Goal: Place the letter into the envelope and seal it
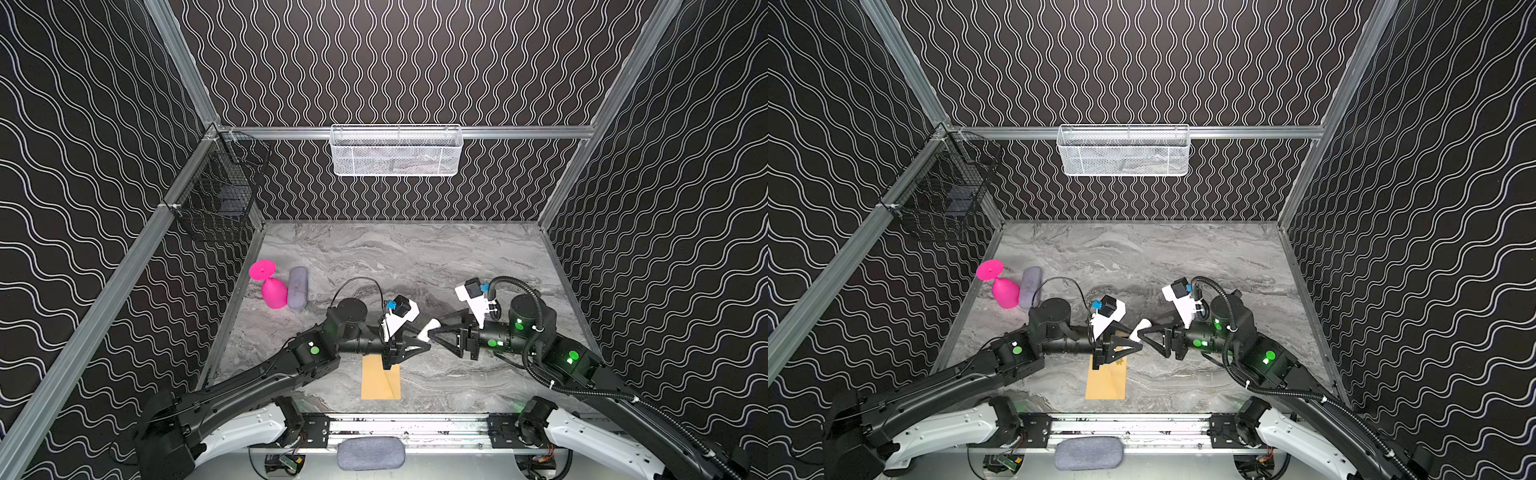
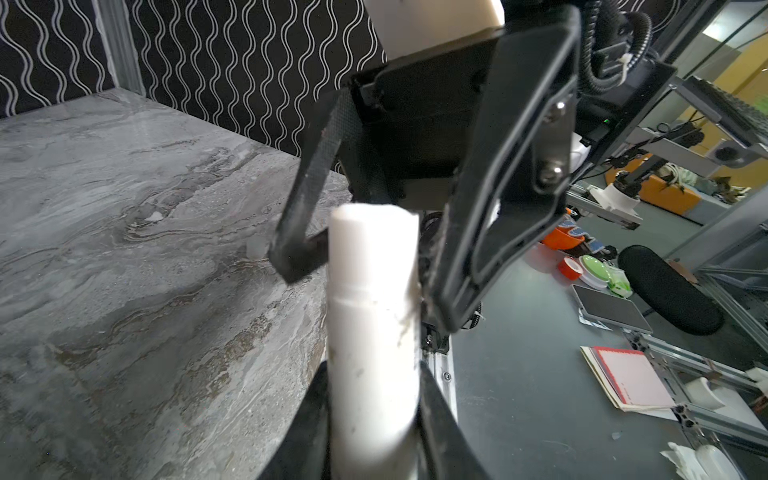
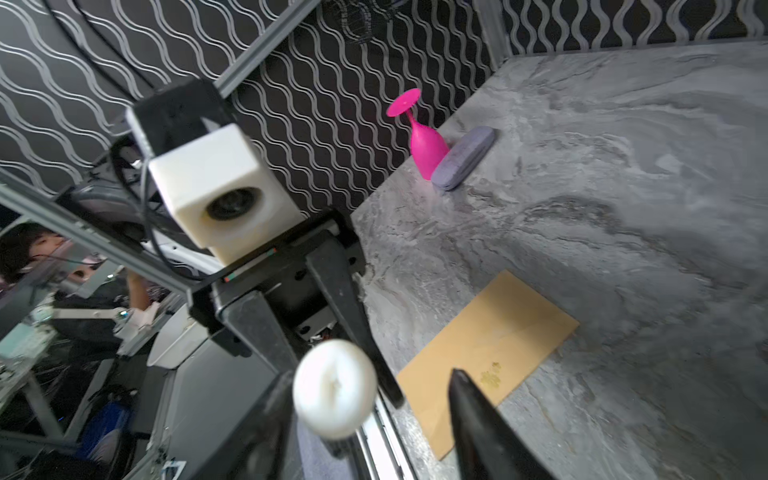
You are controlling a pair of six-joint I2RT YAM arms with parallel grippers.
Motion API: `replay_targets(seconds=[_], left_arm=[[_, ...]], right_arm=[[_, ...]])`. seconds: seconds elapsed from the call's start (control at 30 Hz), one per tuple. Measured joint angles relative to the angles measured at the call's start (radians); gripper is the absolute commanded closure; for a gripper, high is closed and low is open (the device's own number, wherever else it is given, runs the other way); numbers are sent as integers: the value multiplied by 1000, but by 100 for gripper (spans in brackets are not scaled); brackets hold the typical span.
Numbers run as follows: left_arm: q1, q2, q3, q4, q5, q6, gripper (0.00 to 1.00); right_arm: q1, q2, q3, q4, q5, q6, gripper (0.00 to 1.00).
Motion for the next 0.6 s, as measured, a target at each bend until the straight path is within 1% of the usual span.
replay_targets(seconds=[0.07,0.13,0.27,0.33,0.4,0.43,0.5,0.6], left_arm=[[0,0,-21,-2,-12,-1,98],[3,8,-25,-10,-34,-1,100],[15,21,-20,-29,-48,-1,100],[16,12,-25,-35,-54,-5,100],[17,3,-34,-38,-56,-19,100],[17,3,-35,-45,-56,-23,100],[17,2,-41,-48,-59,-27,100],[19,-3,-51,-53,-60,-50,100]], right_arm=[[-2,-15,7,-40,83,-2,22],[-10,-6,31,-99,192,1,22],[-63,79,96,-225,398,37,23],[-149,157,127,-306,483,58,24],[-280,244,137,-372,525,56,28],[-370,296,137,-409,529,53,30],[-478,375,137,-447,544,47,32],[-555,515,143,-469,517,18,33]])
